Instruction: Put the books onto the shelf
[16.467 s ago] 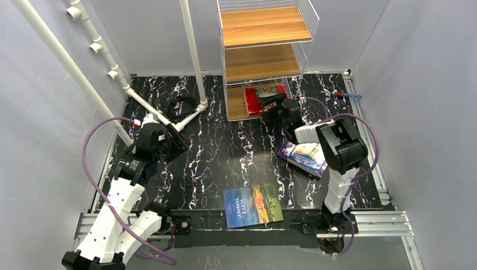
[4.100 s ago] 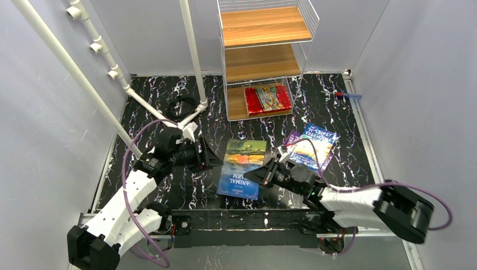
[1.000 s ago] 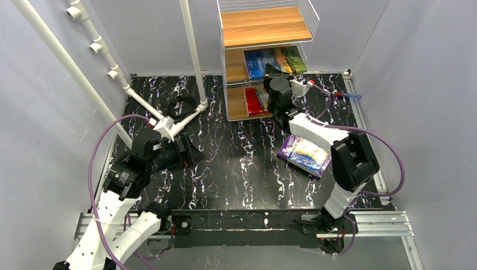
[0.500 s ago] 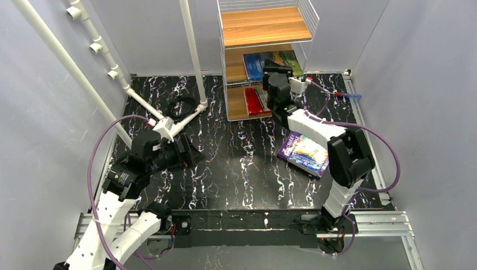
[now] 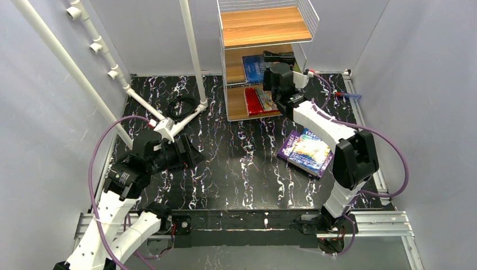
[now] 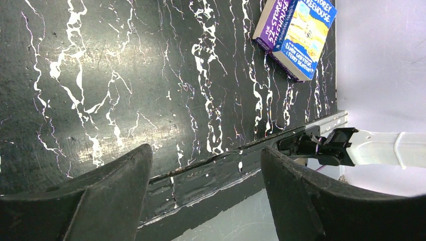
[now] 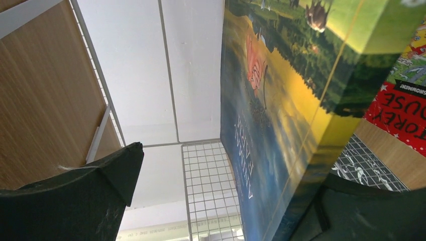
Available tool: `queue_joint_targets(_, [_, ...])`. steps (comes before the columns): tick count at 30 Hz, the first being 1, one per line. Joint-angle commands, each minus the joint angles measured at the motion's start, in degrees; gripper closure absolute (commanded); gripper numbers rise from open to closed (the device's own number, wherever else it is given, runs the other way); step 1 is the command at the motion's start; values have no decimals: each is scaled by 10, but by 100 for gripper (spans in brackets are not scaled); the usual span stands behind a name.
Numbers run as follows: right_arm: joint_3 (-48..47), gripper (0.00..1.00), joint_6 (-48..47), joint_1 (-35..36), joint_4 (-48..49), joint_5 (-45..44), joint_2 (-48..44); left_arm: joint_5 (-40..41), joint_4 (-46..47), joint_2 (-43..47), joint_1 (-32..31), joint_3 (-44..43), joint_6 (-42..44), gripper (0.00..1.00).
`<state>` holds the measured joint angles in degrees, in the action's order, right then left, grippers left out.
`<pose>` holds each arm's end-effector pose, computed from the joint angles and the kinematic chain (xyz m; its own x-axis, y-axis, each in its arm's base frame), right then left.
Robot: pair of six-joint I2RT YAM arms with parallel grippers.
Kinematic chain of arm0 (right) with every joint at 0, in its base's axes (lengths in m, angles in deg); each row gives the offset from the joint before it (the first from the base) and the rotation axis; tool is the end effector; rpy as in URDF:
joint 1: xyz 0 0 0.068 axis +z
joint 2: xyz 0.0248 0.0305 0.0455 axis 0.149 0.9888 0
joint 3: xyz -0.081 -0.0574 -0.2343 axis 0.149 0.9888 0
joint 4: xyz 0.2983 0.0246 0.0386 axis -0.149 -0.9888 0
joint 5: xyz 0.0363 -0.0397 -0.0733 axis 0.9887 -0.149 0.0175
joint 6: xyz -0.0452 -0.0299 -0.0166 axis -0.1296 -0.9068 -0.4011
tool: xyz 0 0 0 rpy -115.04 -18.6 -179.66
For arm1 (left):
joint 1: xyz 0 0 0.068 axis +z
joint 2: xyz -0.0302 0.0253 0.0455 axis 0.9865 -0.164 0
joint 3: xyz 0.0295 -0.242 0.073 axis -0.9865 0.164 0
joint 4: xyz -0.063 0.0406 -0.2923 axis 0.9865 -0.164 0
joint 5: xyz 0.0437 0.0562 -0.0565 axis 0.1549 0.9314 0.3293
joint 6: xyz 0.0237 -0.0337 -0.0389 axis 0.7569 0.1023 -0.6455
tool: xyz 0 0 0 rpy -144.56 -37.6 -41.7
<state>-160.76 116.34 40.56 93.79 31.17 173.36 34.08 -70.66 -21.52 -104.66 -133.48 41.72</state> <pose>0.4040 0.2254 0.3142 0.0607 0.9981 0.0061 0.1105 -0.0128 0.9938 0.1673 -0.0844 0.3487 -0.7037 -0.3257 -0.6314 0.1902 0.7699 -0.6091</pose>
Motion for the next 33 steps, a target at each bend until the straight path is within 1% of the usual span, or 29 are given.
queue_joint_targets(1, [-4, 1, 9, -2, -87, -3, -24, -4, 1, 0, 3, 2, 3, 23])
queue_joint_targets(6, [-3, 1, 5, -3, -128, -13, -38, -6, 4, 1, 3, 8, 1, 23])
queue_joint_targets(13, [-2, 1, 3, -3, -159, -10, -43, -15, 17, -7, 3, 14, -4, 23])
queue_joint_targets(26, [28, 1, -1, -3, -157, -10, -72, -21, 30, -6, 3, 29, -10, 23])
queue_joint_targets(30, [42, 1, -8, -3, -142, -9, -83, -25, 35, -9, 4, 30, -11, 23])
queue_joint_targets(33, [60, 7, -13, -3, -128, -8, -100, -27, 37, -10, 4, 32, -11, 23])
